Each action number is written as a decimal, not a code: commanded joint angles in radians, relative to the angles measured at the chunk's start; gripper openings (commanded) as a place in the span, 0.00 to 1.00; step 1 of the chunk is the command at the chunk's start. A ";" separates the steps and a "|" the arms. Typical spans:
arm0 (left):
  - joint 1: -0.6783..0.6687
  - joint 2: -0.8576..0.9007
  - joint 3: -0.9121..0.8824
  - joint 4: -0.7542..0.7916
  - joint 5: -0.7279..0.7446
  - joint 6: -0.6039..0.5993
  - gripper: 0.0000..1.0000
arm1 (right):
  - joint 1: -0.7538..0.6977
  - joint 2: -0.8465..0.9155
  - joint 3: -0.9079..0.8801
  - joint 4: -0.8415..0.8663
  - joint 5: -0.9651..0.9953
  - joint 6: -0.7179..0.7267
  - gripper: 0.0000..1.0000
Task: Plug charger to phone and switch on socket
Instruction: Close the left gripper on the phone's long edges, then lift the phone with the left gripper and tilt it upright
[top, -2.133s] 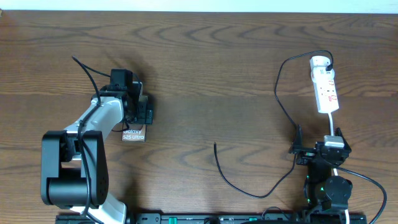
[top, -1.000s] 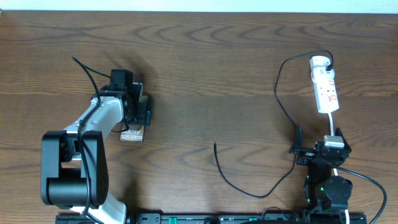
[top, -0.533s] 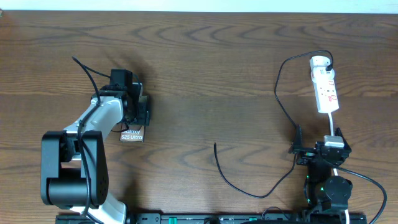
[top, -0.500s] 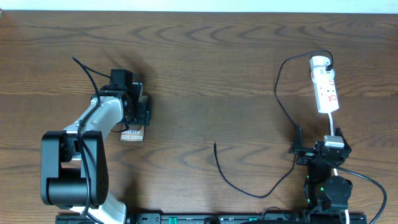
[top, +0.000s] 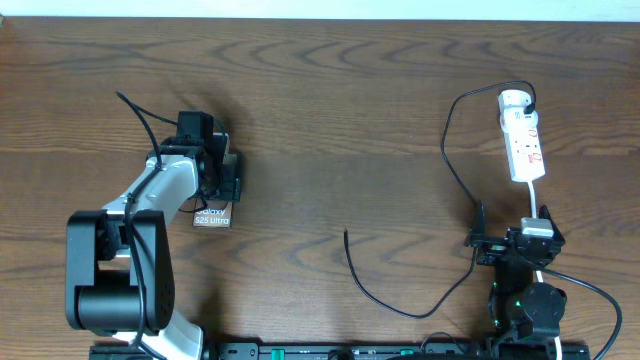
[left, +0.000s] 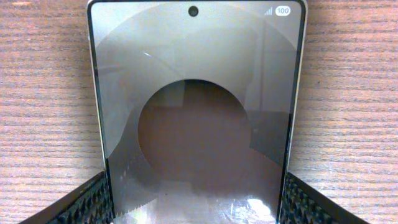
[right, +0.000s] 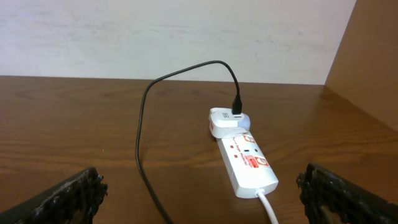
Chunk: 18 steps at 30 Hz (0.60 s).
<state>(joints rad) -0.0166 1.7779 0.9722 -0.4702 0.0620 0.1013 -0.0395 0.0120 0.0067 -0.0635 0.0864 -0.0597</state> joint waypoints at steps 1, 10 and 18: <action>0.004 0.051 -0.025 -0.018 -0.021 -0.004 0.25 | 0.007 -0.006 -0.001 -0.004 0.006 -0.009 0.99; 0.004 0.044 -0.011 -0.018 -0.016 -0.005 0.07 | 0.007 -0.006 -0.001 -0.004 0.006 -0.009 0.99; 0.004 -0.032 0.012 -0.031 0.043 -0.005 0.07 | 0.007 -0.006 -0.001 -0.004 0.006 -0.009 0.99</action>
<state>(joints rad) -0.0158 1.7741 0.9752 -0.4732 0.0719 0.1017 -0.0395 0.0120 0.0067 -0.0635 0.0864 -0.0597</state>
